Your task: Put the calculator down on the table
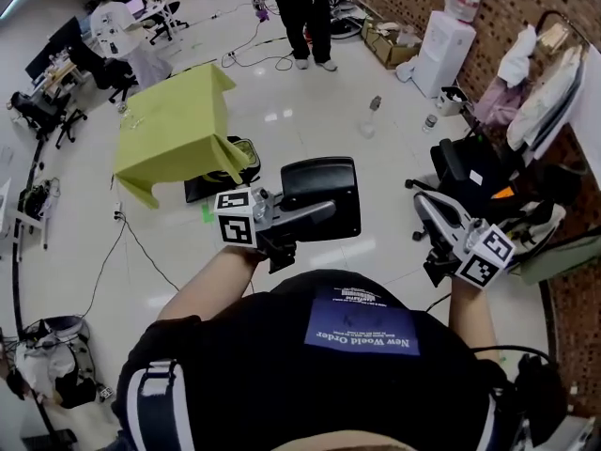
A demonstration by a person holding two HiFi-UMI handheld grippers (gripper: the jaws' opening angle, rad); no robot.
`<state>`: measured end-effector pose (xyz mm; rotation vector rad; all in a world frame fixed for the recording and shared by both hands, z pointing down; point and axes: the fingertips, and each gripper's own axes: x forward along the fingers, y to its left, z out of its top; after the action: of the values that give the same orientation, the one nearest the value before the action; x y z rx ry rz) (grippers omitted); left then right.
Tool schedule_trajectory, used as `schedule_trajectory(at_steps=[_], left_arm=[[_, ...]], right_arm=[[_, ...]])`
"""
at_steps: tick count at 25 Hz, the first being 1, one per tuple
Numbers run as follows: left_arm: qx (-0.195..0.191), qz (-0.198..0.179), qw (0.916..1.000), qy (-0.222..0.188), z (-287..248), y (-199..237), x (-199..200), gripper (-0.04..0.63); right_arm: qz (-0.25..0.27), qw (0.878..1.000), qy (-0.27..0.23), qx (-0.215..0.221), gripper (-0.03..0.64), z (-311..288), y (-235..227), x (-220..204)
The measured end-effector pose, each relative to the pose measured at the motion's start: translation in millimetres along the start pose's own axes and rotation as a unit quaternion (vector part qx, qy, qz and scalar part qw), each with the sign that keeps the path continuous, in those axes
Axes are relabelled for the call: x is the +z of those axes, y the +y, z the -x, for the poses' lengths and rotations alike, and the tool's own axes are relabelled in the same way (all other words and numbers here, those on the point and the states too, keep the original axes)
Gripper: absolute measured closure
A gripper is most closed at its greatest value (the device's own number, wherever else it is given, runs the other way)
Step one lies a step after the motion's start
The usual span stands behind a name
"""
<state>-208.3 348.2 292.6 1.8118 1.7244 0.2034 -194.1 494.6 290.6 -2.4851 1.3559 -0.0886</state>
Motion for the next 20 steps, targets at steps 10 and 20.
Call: schedule_trajectory(at_steps=[10,20], left_arm=[[0.070,-0.025,0.9952,-0.064,-96,111,59,0.465],[0.097,-0.023,0.9915,-0.083,-56,180,112,0.465]], right_arm=[[0.011,0.995,0.030,0.092,0.630,-31,-158,62],[-0.015,0.992,0.043,0.120,0.630,-126,-208,56]])
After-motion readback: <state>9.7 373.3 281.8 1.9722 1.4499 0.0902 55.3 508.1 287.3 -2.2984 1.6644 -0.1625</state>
